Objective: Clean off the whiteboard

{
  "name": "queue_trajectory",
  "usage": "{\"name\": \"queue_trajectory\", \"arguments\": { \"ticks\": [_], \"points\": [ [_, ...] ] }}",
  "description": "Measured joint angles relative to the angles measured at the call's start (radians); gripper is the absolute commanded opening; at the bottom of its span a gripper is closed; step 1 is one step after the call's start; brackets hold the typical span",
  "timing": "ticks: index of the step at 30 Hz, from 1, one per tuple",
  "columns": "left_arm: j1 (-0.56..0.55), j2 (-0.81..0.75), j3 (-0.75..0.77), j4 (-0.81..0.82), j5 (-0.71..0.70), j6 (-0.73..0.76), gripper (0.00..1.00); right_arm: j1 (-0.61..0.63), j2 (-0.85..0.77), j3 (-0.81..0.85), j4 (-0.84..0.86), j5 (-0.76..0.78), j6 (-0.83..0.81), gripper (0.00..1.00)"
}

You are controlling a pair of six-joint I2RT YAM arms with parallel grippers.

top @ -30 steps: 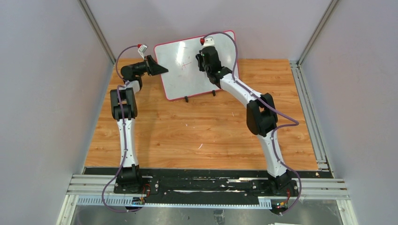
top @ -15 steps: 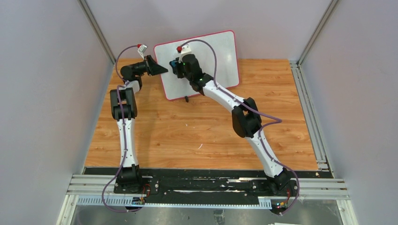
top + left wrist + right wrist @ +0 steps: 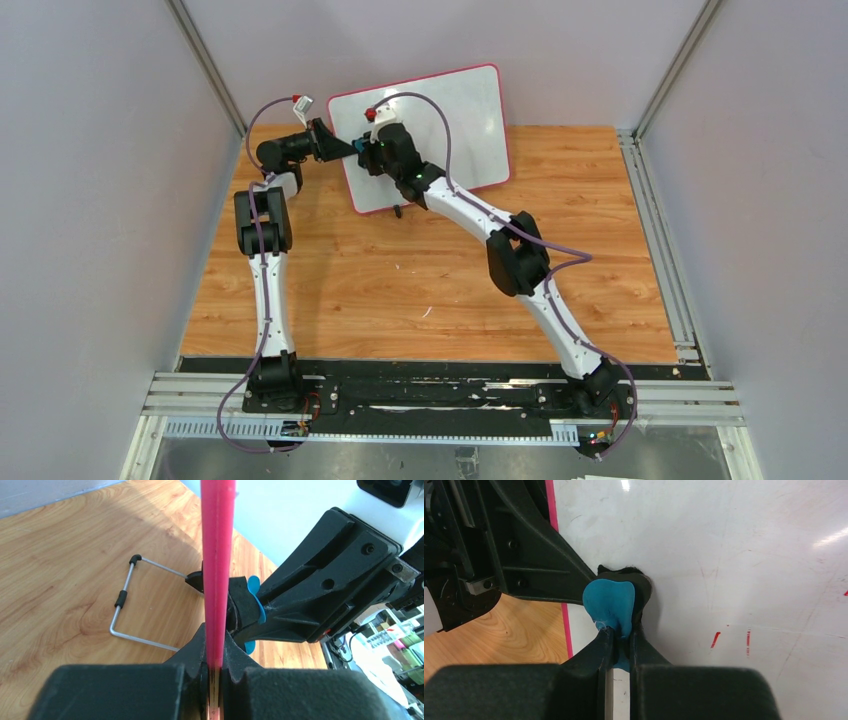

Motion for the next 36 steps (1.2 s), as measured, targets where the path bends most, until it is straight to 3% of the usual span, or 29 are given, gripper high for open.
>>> {"name": "queue_trajectory", "arguments": {
  "ticks": [15,25,36],
  "points": [
    [-0.003,0.0,0.0,0.0,-0.002,-0.001,0.0,-0.157,-0.187,-0.193,-0.012,0.055,-0.021,0.01],
    [-0.003,0.0,0.0,0.0,-0.002,-0.003,0.0,-0.172,-0.21,-0.224,-0.003,0.069,-0.033,0.01],
    [-0.001,0.0,0.0,0.001,0.001,0.0,0.0,-0.067,-0.055,0.033,-0.035,0.05,-0.06,0.01]
  ]
}}
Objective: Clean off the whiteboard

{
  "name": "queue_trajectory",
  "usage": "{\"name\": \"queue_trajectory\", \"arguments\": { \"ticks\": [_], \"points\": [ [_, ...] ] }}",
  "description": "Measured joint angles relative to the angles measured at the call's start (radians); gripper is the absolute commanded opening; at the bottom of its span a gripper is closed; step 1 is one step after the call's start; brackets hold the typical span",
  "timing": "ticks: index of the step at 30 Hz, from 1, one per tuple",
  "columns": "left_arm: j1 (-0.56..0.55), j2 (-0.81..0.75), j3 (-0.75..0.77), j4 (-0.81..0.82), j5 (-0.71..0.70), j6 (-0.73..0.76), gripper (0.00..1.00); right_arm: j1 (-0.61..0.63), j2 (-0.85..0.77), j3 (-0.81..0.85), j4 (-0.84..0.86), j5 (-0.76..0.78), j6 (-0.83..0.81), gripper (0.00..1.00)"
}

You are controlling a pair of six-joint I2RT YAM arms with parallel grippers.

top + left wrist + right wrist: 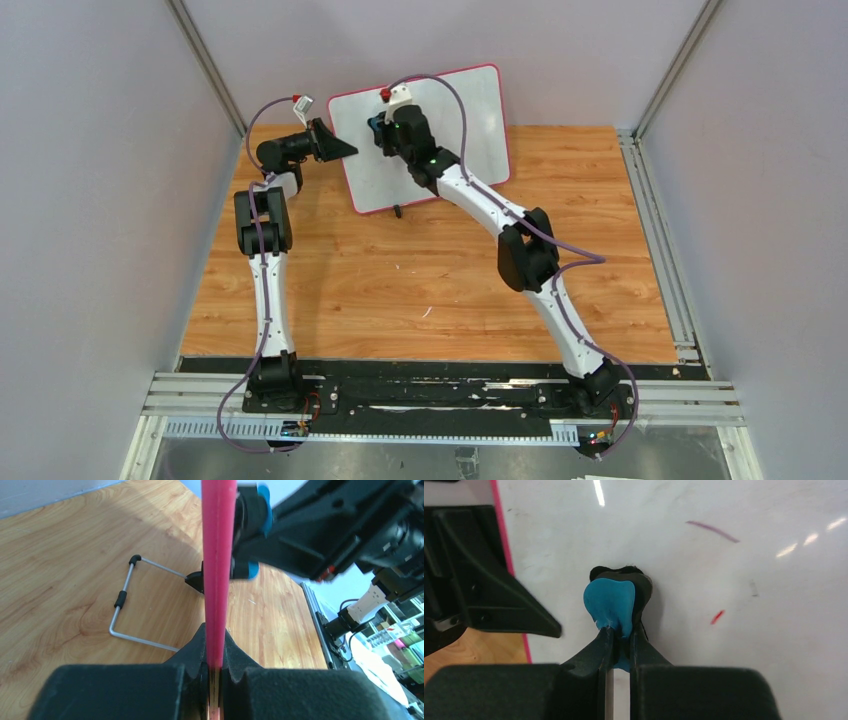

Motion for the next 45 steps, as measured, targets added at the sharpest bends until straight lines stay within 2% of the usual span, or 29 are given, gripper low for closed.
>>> {"name": "queue_trajectory", "arguments": {
  "ticks": [4,12,24,35,45],
  "points": [
    [0.0,0.0,0.0,0.0,0.0,0.0,0.0,0.036,0.03,0.006,-0.001,-0.006,-0.011,0.01],
    [-0.002,0.0,-0.003,-0.003,-0.006,0.0,0.0,0.023,0.029,-0.017,0.019,-0.027,-0.015,0.01],
    [-0.003,0.0,-0.005,-0.003,-0.009,0.0,0.0,-0.066,-0.043,-0.086,0.054,-0.014,0.006,0.01],
    [-0.004,0.0,-0.005,-0.002,-0.008,-0.002,0.0,-0.177,-0.163,-0.246,0.097,0.061,0.007,0.01],
    [-0.002,0.0,-0.005,-0.002,-0.006,-0.003,0.0,-0.152,-0.162,-0.247,0.099,0.068,0.002,0.01]
  ]
}}
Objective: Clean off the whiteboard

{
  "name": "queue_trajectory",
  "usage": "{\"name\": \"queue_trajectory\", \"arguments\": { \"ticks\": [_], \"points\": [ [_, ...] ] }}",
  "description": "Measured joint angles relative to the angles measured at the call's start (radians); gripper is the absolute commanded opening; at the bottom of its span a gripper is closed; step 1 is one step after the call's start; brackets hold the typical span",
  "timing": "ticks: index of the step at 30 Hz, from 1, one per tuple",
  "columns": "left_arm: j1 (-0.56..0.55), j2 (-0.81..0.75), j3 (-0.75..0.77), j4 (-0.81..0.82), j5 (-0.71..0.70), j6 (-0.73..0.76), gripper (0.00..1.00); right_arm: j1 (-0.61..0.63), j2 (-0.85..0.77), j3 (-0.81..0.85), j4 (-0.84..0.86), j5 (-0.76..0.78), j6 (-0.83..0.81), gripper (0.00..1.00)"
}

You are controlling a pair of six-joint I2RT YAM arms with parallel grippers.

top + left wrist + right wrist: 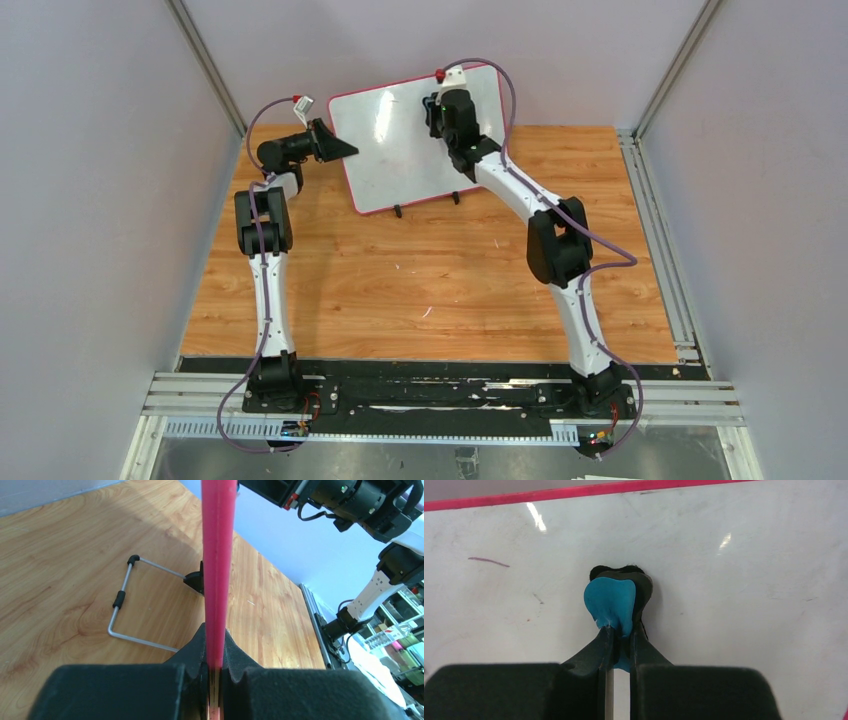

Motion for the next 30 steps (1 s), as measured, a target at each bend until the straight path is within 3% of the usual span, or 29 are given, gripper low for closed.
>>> {"name": "queue_trajectory", "arguments": {
  "ticks": [12,18,30],
  "points": [
    [0.002,0.0,0.0,0.001,0.002,0.002,0.0,0.171,0.105,0.075,-0.028,-0.002,-0.06,0.01],
    [0.0,0.0,0.0,0.001,0.002,0.002,0.0,0.175,0.111,0.078,-0.034,-0.004,-0.071,0.01],
    [-0.001,0.0,0.0,0.0,0.0,0.002,0.0,0.076,-0.068,-0.253,0.048,-0.001,-0.057,0.01]
  ]
}}
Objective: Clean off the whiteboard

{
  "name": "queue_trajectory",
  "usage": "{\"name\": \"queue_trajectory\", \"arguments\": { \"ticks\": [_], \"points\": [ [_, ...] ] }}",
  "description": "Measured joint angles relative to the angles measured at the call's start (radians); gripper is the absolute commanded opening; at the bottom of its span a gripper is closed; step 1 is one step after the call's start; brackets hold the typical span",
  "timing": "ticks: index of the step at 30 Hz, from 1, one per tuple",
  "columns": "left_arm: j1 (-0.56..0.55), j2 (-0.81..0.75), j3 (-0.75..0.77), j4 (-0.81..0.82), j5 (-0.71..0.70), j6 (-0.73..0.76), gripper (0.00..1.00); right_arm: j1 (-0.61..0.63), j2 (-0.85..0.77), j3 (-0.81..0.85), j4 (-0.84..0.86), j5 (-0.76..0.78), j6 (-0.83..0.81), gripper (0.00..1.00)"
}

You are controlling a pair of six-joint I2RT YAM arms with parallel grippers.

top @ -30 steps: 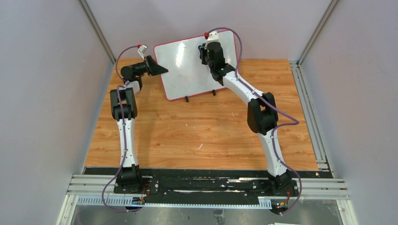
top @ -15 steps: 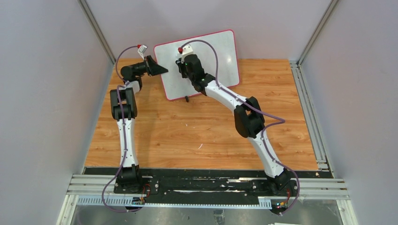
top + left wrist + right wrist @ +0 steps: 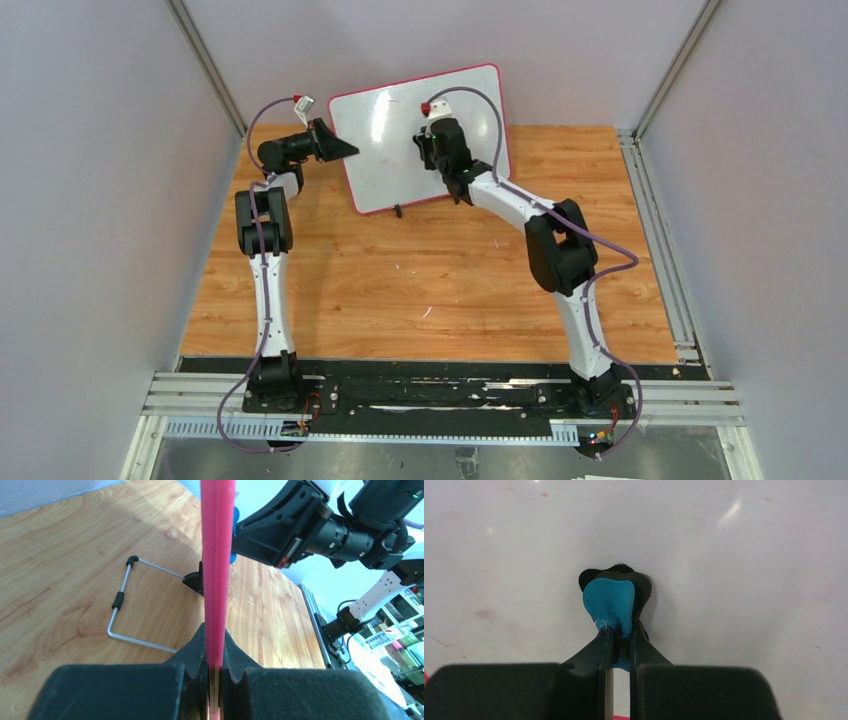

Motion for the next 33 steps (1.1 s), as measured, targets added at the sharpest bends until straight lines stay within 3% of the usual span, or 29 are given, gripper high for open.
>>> {"name": "queue_trajectory", "arguments": {
  "ticks": [15,21,27,33],
  "points": [
    [0.001,0.0,0.0,0.001,0.001,0.002,0.0,-0.07,-0.129,-0.211,0.008,0.069,0.003,0.01],
    [0.001,0.0,0.002,0.002,0.003,0.001,0.0,-0.126,-0.344,-0.395,-0.094,0.087,-0.006,0.01],
    [0.0,0.0,0.006,0.002,0.006,0.0,0.0,-0.187,-0.616,-0.491,-0.189,0.093,-0.012,0.01],
    [0.0,0.0,0.006,0.002,0.006,0.0,0.0,-0.214,-0.777,-0.585,-0.351,0.093,-0.014,0.01]
  ]
}}
